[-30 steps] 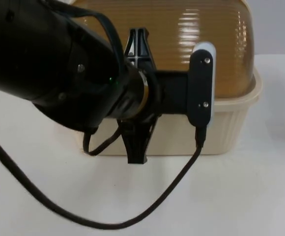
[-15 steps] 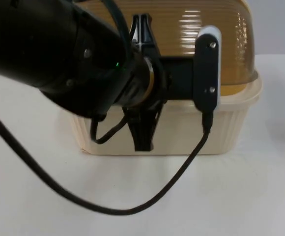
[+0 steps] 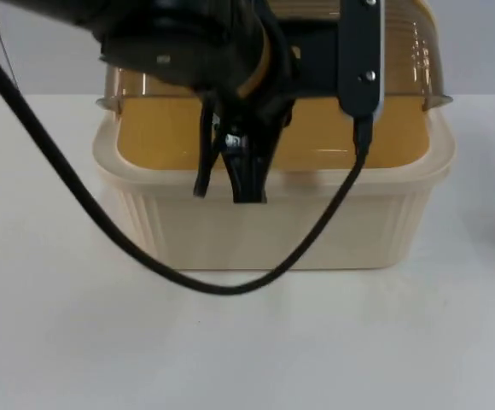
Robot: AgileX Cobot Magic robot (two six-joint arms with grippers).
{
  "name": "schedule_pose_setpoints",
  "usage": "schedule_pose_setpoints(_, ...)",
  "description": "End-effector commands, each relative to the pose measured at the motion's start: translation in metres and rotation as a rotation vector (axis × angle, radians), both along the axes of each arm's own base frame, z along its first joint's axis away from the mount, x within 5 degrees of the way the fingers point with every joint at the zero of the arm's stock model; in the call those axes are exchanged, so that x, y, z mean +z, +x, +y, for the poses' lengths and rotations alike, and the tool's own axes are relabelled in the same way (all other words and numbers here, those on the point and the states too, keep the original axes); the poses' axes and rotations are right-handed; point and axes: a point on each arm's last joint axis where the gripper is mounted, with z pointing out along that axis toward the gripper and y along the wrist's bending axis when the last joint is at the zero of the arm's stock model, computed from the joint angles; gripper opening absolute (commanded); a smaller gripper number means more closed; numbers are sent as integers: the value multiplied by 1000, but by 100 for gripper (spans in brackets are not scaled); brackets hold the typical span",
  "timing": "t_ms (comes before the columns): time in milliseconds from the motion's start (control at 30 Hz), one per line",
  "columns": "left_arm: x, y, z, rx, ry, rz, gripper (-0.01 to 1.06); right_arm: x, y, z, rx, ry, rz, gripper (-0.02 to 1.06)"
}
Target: Open the box lid with the left hand, place the block into the box with the right hand, then close the box lid with the left hand.
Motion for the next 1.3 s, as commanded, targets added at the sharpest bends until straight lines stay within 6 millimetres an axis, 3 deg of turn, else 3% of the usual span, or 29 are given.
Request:
schedule_pose_setpoints(0,8,1,2,20,-18,17,0,3,-1,0,0,1,-9,104)
schedule_pose_setpoints(400,40,15,-5,-4,-60,18,0,3,-1,0,-1,2,-6,104)
schedule_pose_setpoints(833,49,42,18,54,-138,-50,0,2,-2,0,-4,2,6,104)
schedule_pose_setpoints(1267,52,46,22,103,-216,-48,0,1,-2,0,-6,1,11,104)
